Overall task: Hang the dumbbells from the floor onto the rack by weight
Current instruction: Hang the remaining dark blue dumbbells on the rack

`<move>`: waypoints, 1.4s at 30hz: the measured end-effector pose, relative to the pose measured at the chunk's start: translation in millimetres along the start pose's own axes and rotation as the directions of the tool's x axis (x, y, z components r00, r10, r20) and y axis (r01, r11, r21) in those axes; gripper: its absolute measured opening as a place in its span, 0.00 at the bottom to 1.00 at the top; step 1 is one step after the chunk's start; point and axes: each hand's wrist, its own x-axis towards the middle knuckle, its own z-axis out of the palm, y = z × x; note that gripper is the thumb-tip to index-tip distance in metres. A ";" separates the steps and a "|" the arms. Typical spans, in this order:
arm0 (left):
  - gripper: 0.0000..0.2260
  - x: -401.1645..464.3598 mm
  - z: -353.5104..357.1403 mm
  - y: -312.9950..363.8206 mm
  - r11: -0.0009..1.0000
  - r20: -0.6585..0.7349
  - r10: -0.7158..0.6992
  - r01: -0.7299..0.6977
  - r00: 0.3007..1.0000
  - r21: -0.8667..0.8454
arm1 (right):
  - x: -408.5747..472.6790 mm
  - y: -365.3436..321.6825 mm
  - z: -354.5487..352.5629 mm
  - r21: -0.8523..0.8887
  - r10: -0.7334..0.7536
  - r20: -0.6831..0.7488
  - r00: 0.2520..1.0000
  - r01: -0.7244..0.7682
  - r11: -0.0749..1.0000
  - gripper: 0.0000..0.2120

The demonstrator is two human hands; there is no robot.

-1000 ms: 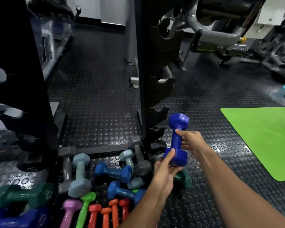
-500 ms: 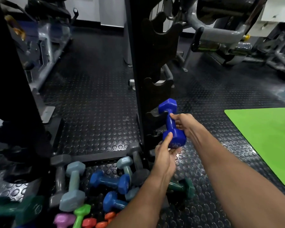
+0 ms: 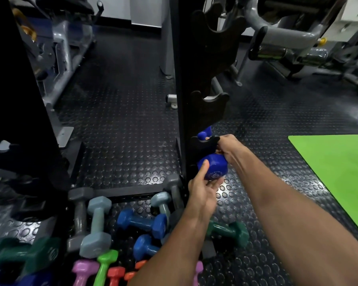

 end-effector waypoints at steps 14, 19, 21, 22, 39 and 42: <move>0.24 -1.6 -24.6 16.4 0.994 -0.044 -0.110 0.110 0.993 -0.010 | -4.8 13.5 0.1 -0.083 0.036 0.160 0.986 -0.023 0.996 0.10; 0.23 -2.7 -28.4 21.1 0.985 -0.036 -0.138 0.141 0.990 0.103 | -13.2 13.6 1.0 -0.055 0.013 0.170 0.985 -0.004 0.998 0.09; 0.23 -5.2 -28.3 23.3 0.978 -0.034 -0.140 0.144 0.990 0.153 | -21.9 14.8 -1.6 -0.034 -0.009 0.151 0.989 0.014 0.999 0.10; 0.23 -7.3 -28.5 24.1 0.973 -0.031 -0.137 0.140 0.990 0.184 | -27.6 16.3 -4.1 -0.016 -0.028 0.139 0.990 0.031 0.999 0.11; 0.14 -87.3 -173.7 137.5 0.707 -0.291 0.268 0.018 0.919 0.707 | -187.0 153.2 90.3 -0.333 -0.065 -0.176 0.982 0.003 0.943 0.07; 0.15 -98.6 -205.8 169.8 0.677 -0.354 0.375 0.008 0.857 0.736 | -182.4 170.3 143.7 -0.476 -0.084 0.134 0.987 0.139 0.868 0.12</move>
